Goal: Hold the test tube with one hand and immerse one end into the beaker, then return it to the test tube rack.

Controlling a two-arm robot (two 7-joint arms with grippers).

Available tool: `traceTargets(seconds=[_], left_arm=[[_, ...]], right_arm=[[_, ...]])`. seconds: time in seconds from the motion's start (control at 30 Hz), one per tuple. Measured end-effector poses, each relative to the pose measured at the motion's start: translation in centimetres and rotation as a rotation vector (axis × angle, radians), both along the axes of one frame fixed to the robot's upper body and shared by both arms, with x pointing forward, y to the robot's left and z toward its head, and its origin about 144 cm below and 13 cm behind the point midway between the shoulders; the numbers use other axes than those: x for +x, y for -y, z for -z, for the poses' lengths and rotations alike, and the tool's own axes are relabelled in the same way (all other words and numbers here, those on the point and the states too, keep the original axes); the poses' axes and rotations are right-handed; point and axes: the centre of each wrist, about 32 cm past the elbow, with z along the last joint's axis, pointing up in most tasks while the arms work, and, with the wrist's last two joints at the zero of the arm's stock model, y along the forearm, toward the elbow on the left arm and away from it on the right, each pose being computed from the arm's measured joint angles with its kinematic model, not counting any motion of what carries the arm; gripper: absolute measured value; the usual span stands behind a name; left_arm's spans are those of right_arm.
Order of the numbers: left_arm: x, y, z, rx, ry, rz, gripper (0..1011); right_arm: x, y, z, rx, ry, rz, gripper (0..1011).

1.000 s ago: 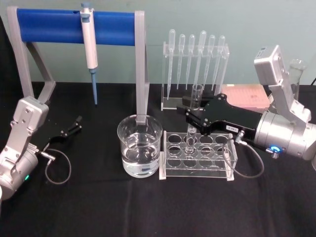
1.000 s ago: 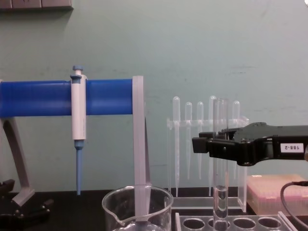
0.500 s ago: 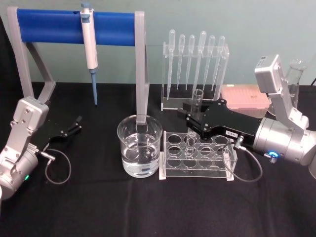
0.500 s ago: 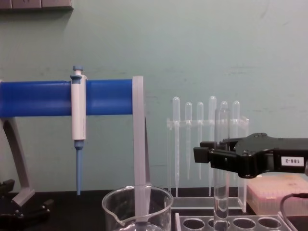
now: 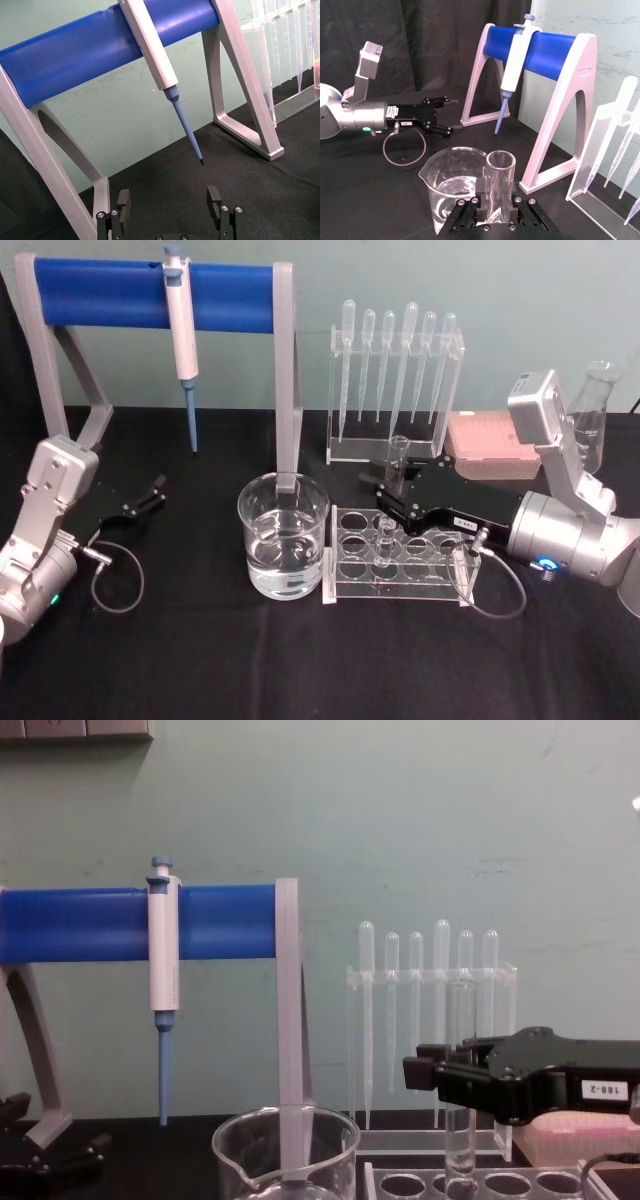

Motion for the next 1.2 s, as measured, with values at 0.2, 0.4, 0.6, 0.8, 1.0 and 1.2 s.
traceTargets(seconds=[0.2, 0.4, 0.6, 0.8, 1.0, 1.2], left_arm=[[0.0, 0.0, 0.0, 0.0, 0.0, 0.0, 1000], [0.0, 0.0, 0.0, 0.0, 0.0, 0.0, 1000], [0.0, 0.0, 0.0, 0.0, 0.0, 0.0, 1000], [0.0, 0.0, 0.0, 0.0, 0.0, 0.0, 1000], [0.0, 0.0, 0.0, 0.0, 0.0, 0.0, 1000], [0.0, 0.0, 0.0, 0.0, 0.0, 0.0, 1000]], right_arm=[[0.1, 0.1, 0.5, -0.001, -0.005, 0.0, 224], [0.1, 0.0, 1.0, -0.003, -0.015, -0.003, 224], [0.1, 0.1, 1.5, -0.009, -0.028, -0.004, 225], [0.1, 0.1, 1.8, -0.009, -0.038, -0.001, 317], [-0.1, 0.1, 1.6, -0.015, -0.041, 0.015, 518], [-1.4, 0.3, 0.7, -0.05, -0.044, 0.037, 689]])
